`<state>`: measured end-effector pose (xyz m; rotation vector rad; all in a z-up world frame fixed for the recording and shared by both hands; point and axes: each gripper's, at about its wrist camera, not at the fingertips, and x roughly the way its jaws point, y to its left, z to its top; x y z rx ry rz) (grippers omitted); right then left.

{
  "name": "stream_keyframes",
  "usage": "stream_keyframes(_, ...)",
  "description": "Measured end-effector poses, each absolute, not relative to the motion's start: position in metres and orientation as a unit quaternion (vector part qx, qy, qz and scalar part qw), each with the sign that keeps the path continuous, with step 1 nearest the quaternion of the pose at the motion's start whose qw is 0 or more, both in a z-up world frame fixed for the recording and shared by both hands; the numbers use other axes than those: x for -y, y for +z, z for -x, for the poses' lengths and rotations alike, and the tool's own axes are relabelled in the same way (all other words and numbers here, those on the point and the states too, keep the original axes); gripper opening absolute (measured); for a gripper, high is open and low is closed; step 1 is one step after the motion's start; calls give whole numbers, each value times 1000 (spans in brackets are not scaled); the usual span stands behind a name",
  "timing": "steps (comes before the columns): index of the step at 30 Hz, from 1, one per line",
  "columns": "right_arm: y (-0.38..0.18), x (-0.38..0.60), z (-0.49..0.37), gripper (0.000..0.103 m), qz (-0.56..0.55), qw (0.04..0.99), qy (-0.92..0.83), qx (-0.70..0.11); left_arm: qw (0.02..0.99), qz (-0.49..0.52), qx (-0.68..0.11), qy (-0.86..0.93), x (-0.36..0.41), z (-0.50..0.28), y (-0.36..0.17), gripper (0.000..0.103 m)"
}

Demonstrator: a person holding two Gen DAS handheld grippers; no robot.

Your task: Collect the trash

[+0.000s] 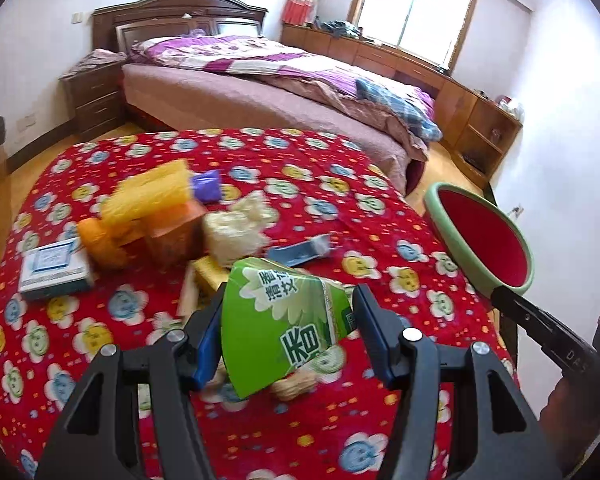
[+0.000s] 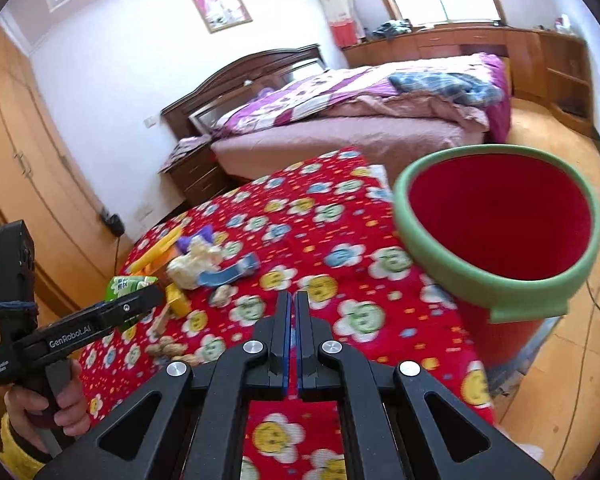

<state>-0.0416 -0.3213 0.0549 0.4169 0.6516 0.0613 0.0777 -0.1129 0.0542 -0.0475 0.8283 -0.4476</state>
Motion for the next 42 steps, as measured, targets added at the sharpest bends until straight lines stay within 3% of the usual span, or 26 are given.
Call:
stream_keyframes(15,41,399,53,1,-247,916,-40,-312,871,-3,-397,-291,204,-90,60,60)
stream_keyframes(28,39,378,46,6,-238,913,-17,-329,890,8,-389,-239,162,-87,61,60)
stream_keyframes(35,39,352,35,30,-228,910,12,-347,902,31,-390,-186,116,-93,59,60)
stream_keyframes(38,40,339,29,34,-219,909,23,-353,905,37,-390,-166,99,-96,57,60)
stream_keyframes(41,40,326,21,50,-211,908,31,-360,910,37,-388,-142,84,-98,55,60)
stream_keyframes(42,40,323,19,51,-209,907,34,-363,911,38,-388,-135,78,-99,54,60)
